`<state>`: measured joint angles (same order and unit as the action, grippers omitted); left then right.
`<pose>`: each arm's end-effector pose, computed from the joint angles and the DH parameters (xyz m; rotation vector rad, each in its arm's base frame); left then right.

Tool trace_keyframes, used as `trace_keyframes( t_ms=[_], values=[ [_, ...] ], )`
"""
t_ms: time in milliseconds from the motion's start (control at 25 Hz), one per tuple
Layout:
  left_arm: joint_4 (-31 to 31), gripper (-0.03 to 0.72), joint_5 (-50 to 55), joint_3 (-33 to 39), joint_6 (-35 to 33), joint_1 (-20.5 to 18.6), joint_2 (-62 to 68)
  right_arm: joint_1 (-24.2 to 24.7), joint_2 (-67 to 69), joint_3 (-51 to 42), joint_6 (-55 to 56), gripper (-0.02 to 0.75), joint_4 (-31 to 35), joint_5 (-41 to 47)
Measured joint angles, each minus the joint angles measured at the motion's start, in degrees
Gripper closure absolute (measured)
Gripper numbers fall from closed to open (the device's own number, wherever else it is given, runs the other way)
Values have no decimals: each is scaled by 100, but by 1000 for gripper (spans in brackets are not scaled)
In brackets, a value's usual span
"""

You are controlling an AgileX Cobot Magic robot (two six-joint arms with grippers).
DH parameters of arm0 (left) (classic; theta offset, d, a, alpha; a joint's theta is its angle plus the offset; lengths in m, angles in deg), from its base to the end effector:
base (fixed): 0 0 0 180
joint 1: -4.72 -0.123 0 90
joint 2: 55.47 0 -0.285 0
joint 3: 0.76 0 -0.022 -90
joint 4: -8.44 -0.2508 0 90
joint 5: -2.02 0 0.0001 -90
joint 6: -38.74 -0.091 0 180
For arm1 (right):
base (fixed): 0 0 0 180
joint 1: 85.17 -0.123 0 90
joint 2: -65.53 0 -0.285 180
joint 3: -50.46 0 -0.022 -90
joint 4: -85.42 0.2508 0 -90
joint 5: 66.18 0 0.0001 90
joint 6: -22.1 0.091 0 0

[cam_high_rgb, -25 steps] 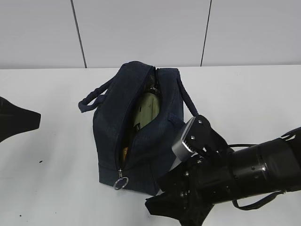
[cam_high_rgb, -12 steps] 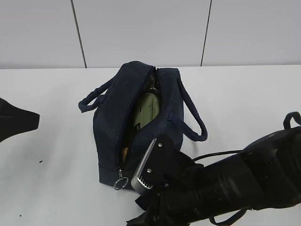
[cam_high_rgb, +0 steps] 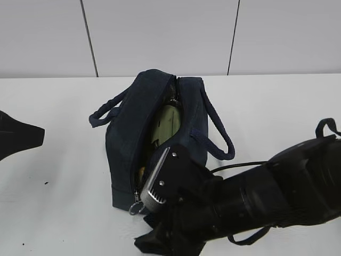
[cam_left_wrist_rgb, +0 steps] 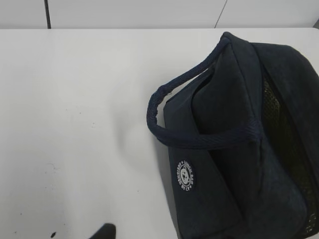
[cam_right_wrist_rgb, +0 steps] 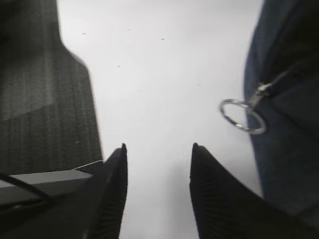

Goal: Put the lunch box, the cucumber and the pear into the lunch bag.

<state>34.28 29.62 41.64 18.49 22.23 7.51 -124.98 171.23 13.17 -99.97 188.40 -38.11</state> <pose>0.1717 -0.0735 0.2735 0.3969 2.2618 -0.4180 0.2050 0.2253 0.1521 -1.3425 1.9755 0.7518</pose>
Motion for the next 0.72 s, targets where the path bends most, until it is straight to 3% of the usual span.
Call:
trace_keyframes(
  t_ms=[120, 280, 520, 720],
  values=[
    [-5, 307, -6, 0, 0, 0, 0, 0, 0, 84, 160, 407, 13, -439],
    [-7, 309, -12, 0, 0, 0, 0, 0, 0, 84, 497, 421, 13, -226],
    [-18, 310, -19, 0, 0, 0, 0, 0, 0, -389, 545, 593, 22, 333],
    [-35, 314, -23, 0, 0, 0, 0, 0, -12, -856, 524, 675, 22, 527]
  ],
)
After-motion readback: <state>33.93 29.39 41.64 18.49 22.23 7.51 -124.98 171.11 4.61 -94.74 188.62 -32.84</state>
